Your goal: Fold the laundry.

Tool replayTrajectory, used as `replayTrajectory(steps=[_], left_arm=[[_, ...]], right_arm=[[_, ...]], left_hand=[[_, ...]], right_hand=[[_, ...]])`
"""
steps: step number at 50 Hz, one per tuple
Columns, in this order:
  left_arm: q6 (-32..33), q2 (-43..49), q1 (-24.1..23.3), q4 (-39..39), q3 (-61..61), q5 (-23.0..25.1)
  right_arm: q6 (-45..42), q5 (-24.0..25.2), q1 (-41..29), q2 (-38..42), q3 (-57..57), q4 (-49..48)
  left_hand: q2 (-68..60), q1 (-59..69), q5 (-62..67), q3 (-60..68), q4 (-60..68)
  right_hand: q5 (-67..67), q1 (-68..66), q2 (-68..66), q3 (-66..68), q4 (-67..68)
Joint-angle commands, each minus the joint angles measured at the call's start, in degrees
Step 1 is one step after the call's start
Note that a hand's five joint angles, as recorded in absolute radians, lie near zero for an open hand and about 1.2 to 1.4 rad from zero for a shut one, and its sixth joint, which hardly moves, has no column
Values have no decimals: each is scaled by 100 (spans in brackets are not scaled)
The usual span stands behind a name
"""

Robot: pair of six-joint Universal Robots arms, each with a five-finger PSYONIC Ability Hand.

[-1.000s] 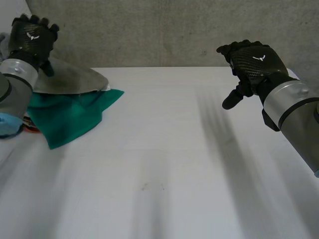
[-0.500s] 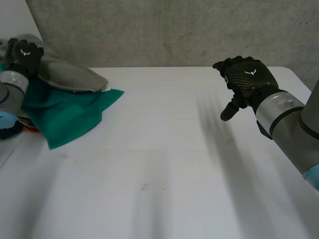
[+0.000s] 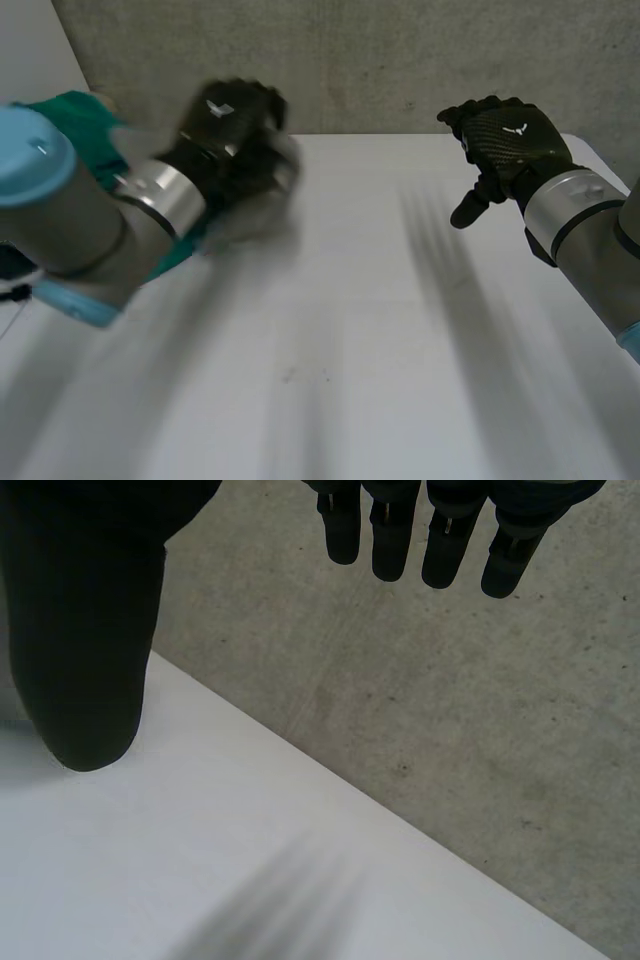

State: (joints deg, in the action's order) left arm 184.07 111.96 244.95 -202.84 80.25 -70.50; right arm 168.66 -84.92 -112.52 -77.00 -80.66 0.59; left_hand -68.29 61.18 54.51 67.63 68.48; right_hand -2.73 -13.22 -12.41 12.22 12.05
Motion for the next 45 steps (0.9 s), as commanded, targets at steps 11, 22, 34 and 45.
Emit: replayTrajectory(steps=[11, 22, 34, 45], left_arm=[[-574, 986, -993, 244, -63, 177], [-48, -297, 175, 1167, 500, 160], [1815, 660, 642, 1370, 641, 239], [2370, 2049, 396, 1370, -484, 449]], right_arm=[[-351, -24, 46, 449, 59, 126], [-1554, 2, 28, 396, 367, 1935], [-1407, 318, -331, 422, -862, 1815], [-1336, 213, -710, 598, -1962, -304]], left_hand=[[5825, -5114, -5446, -5759, -5844], [5438, -4727, -5059, -5372, -5457], [5202, -4491, -4824, -5136, -5221], [4496, -3785, -4118, -4430, -4515]], right_hand=[[273, 322, 241, -222, -205], [273, 322, 241, -222, -205], [273, 322, 241, -222, -205], [273, 322, 241, -222, -205]])
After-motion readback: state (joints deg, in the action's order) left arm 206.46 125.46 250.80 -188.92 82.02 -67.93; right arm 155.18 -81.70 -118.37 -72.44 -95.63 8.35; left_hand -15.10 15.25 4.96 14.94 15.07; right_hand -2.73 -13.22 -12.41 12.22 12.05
